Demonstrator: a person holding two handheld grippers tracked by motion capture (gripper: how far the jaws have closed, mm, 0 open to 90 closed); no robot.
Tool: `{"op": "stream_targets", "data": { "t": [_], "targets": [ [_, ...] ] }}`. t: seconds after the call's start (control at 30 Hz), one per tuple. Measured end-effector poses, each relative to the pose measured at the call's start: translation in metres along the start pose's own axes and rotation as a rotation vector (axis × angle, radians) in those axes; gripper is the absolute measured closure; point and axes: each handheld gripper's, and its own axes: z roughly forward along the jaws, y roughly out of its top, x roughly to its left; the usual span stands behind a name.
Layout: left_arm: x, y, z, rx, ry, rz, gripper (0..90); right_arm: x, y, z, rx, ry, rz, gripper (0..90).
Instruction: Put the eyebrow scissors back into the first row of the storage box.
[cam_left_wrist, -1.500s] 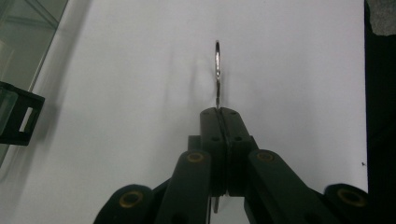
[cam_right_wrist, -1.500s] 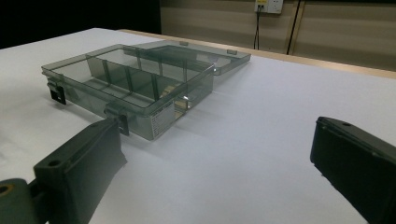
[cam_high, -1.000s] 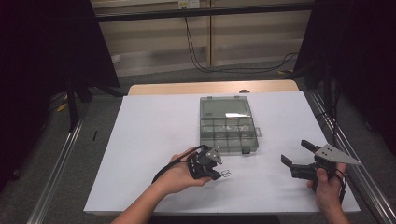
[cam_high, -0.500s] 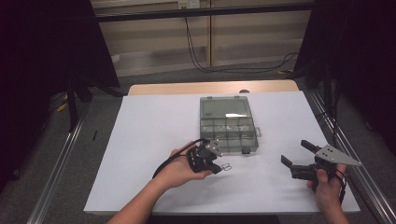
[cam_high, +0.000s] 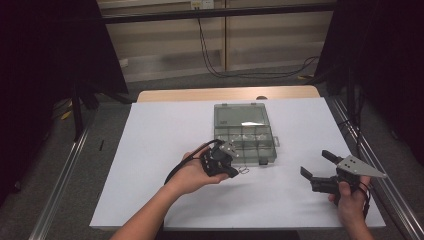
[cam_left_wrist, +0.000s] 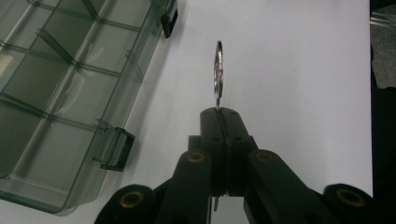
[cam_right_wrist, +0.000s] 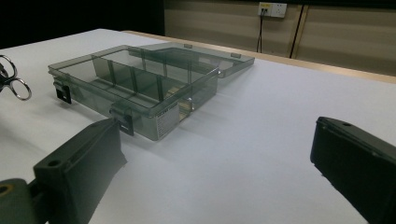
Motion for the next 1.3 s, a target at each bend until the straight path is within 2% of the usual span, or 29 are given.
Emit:
{"op": "stream_targets", "data": {
  "t": [0.5,1.3],
  "targets": [
    [0.013,0.012,-0.006,-0.021,0.027,-0.014,90.0,0.0,0.0,0.0,0.0,0.005,0.004,1.5],
    [0.032,0.026,-0.009,-0.015,0.063,-0.025,90.0,0.0,0.0,0.0,-0.003,0.007,0.005,1.5]
  ]
}}
